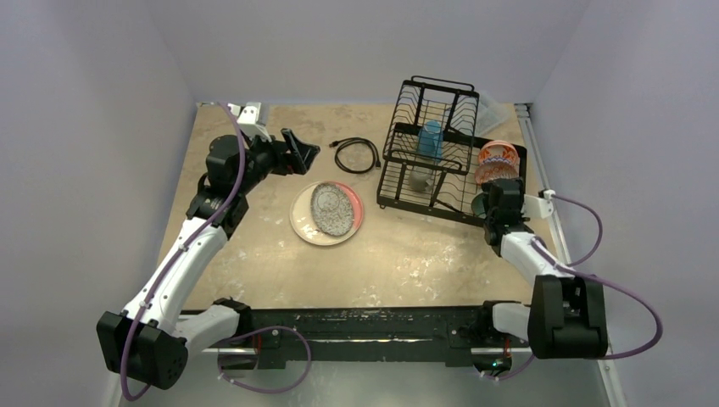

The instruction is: Load the mixed dishes into the dish rack

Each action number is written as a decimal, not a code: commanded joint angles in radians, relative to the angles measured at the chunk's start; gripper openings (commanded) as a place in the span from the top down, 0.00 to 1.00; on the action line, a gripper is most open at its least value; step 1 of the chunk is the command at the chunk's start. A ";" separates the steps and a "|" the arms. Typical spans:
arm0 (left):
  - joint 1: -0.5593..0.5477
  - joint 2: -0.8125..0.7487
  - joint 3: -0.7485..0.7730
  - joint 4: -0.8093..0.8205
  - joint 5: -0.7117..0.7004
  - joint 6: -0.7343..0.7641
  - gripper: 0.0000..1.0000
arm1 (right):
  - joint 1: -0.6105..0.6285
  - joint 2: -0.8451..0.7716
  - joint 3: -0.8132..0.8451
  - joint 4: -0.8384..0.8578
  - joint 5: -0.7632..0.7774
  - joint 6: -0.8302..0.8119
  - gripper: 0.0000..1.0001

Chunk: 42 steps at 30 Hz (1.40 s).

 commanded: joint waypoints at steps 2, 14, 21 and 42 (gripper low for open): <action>0.015 -0.016 0.033 0.051 0.021 -0.026 0.11 | -0.002 -0.099 0.057 -0.152 0.045 -0.102 0.23; 0.044 0.135 0.162 -0.196 -0.004 -0.068 0.12 | -0.002 -0.257 0.241 -0.322 -0.164 -0.496 0.01; 0.109 0.419 0.287 -0.358 0.146 -0.152 0.15 | -0.002 -0.365 0.291 -0.328 -0.306 -0.520 0.01; 0.135 0.729 0.237 -0.303 0.219 -0.317 0.35 | -0.003 -0.394 0.285 -0.370 -0.360 -0.530 0.01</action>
